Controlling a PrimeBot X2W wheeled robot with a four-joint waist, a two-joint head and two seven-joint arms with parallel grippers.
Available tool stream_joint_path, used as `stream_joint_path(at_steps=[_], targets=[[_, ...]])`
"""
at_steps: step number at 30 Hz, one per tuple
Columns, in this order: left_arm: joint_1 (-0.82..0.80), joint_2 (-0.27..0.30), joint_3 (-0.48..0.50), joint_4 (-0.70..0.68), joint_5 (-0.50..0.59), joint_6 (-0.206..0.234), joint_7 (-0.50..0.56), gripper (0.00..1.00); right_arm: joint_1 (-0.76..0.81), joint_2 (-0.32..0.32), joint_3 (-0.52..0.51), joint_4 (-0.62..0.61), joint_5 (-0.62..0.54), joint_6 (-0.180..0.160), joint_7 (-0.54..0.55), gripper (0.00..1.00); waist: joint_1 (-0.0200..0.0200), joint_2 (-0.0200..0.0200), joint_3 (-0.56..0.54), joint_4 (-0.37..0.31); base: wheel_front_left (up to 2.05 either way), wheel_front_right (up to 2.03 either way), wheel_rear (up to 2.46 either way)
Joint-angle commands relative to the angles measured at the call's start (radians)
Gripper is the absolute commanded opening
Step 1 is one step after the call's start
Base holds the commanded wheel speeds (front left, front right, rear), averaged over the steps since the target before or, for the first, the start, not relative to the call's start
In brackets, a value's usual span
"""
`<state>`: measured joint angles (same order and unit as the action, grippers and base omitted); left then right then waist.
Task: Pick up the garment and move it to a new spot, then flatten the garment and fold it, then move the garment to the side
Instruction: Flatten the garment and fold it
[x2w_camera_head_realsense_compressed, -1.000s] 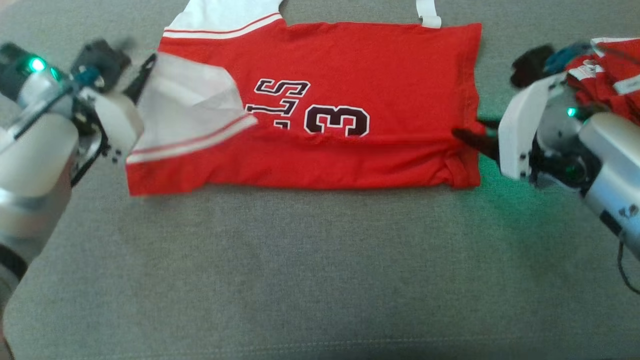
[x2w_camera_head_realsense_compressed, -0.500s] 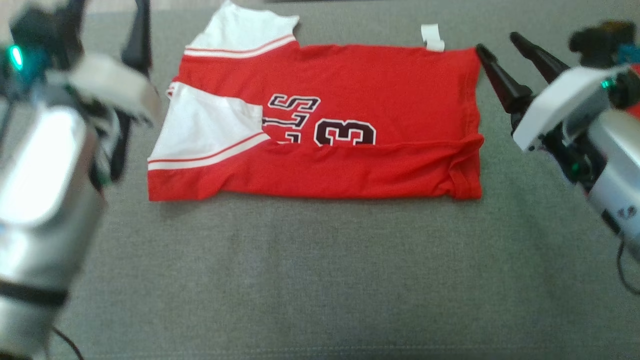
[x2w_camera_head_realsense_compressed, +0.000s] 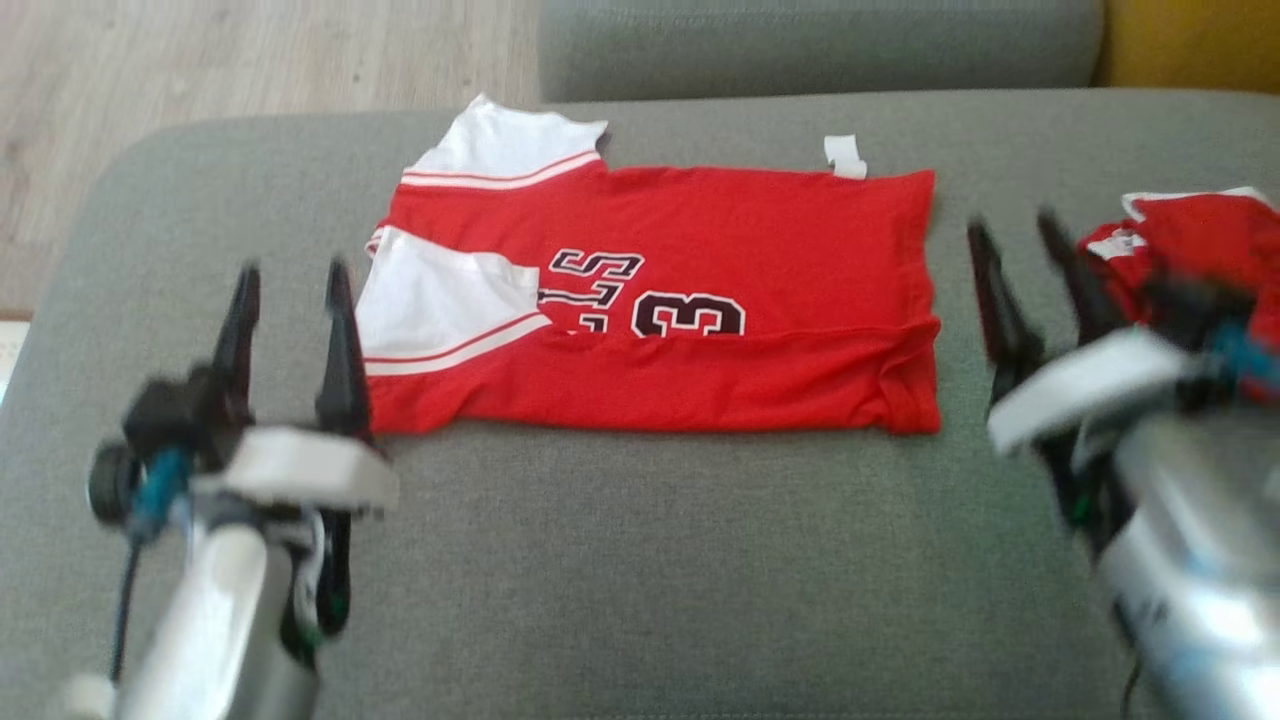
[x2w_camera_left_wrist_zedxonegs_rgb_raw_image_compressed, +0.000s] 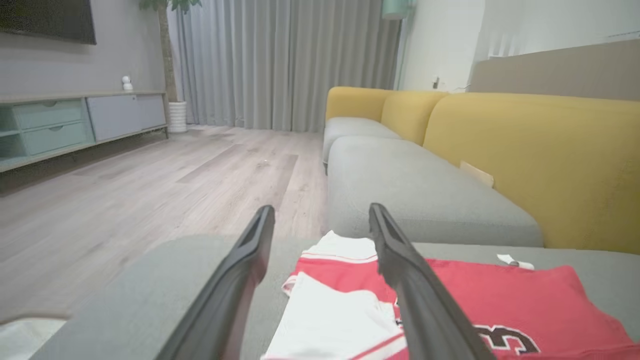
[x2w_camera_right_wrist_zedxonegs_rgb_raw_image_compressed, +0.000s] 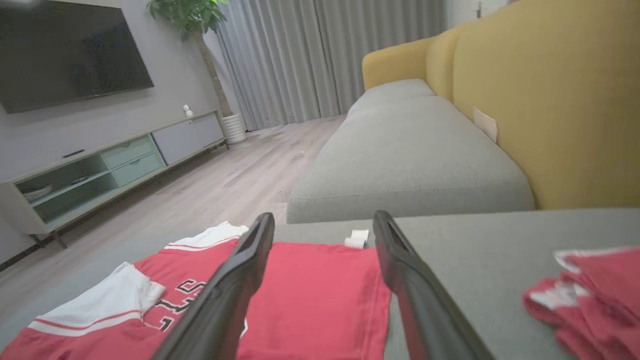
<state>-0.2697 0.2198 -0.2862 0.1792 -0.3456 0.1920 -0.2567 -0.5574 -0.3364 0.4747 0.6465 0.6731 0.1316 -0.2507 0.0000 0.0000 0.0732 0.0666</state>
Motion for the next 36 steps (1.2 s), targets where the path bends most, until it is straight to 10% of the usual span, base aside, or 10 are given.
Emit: stream_joint_path(at_steps=[1,11,36], targets=[[-0.020,0.007,0.058,-0.039,0.013,-0.005,-0.005,1.00,0.046,0.023,-0.026,-0.040,-0.032,-0.001,-0.011,1.00,0.0000,0.0000,-0.011,-0.005,0.00,0.00,0.00],[0.133,-0.104,0.166,-0.001,0.158,-0.069,-0.005,1.00,0.351,0.232,-0.281,-0.268,-0.351,-0.001,-0.011,1.00,0.0000,0.0000,-0.026,-0.041,0.00,0.00,0.00],[-0.200,-0.027,0.218,0.741,0.224,0.008,-0.003,1.00,0.340,0.247,-0.294,-0.405,-0.395,-0.001,0.062,1.00,0.0000,0.0000,0.111,-0.127,0.00,0.00,0.00]])
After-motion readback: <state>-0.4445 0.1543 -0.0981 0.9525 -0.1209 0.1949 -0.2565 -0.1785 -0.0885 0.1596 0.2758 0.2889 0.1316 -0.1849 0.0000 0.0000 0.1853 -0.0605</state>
